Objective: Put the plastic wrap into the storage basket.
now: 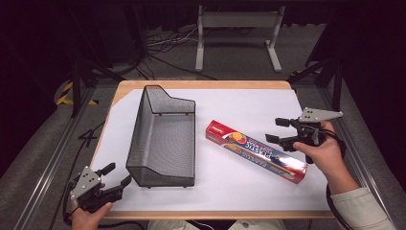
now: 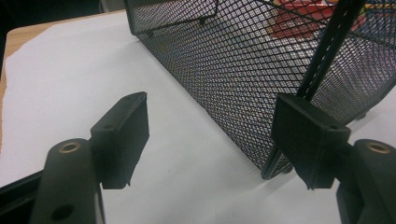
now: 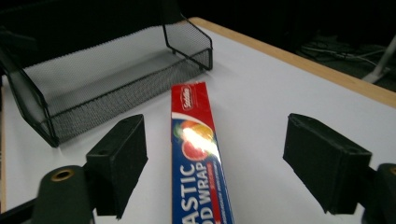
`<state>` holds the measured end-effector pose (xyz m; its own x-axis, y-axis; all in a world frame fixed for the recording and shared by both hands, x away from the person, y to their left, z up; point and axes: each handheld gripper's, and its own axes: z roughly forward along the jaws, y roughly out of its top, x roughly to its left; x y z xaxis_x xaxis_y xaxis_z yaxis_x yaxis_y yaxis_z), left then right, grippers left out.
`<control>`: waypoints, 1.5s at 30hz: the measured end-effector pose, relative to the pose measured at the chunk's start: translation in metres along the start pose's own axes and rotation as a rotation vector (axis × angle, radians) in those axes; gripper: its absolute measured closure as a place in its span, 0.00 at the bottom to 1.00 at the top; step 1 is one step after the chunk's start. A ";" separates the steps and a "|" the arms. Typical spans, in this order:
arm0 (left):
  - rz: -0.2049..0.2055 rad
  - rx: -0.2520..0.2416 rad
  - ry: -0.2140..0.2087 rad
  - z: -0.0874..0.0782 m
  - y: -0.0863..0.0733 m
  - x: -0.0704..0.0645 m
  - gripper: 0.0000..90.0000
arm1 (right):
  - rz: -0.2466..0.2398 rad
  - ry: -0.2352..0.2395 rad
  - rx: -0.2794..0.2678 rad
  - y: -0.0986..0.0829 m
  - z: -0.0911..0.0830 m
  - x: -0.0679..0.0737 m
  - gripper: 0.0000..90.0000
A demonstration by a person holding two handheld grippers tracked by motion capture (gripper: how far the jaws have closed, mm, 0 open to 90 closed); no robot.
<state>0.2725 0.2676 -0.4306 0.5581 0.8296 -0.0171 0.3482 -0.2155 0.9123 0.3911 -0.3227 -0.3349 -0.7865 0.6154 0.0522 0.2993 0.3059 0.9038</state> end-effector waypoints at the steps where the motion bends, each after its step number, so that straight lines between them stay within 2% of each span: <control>1: -0.002 -0.002 0.001 0.000 0.000 0.000 0.32 | 0.002 0.007 -0.011 0.001 0.001 0.001 0.22; 7: 0.001 0.001 0.000 0.000 0.000 0.000 0.32 | 0.006 0.031 -0.055 0.003 0.012 0.006 0.15; 12: 0.001 0.000 0.001 0.000 0.000 0.000 0.32 | -0.007 0.035 -0.045 0.003 0.022 0.009 0.10; 16: 0.001 0.000 -0.001 0.000 0.000 0.000 0.32 | -0.023 0.043 -0.010 0.001 0.036 0.011 0.06; 21: -0.001 0.001 -0.001 0.000 0.000 -0.001 0.32 | -0.036 0.055 0.067 -0.007 0.057 0.012 0.03; 24: -0.001 0.000 -0.002 0.000 0.000 0.000 0.32 | -0.038 0.045 0.136 -0.013 0.067 0.012 0.03; 25: -0.001 0.000 -0.002 0.000 0.000 0.000 0.32 | -0.038 0.045 0.136 -0.013 0.067 0.012 0.03; 27: -0.001 0.005 -0.002 0.000 0.000 -0.001 0.32 | -0.018 0.031 0.184 -0.016 0.073 0.009 0.04; 31: -0.007 -0.002 0.000 0.000 0.000 0.000 0.32 | -0.006 0.018 0.243 -0.020 0.079 0.007 0.04; 34: -0.002 -0.001 0.000 0.000 0.000 0.000 0.32 | -0.012 0.015 0.339 -0.024 0.085 0.007 0.04; 37: -0.002 -0.002 0.000 0.000 0.000 0.000 0.32 | -0.017 0.010 0.371 -0.026 0.087 0.008 0.05; 40: -0.002 -0.001 0.004 -0.001 0.000 0.000 0.32 | -0.004 0.003 0.452 -0.030 0.090 0.006 0.05; 45: -0.002 -0.001 0.003 -0.001 -0.001 0.000 0.32 | -0.008 0.002 0.500 -0.032 0.093 0.006 0.06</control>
<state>0.2721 0.2683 -0.4308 0.5550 0.8317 -0.0177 0.3486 -0.2131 0.9127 0.4268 -0.2614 -0.4028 -0.7906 0.6105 0.0474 0.5153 0.6214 0.5902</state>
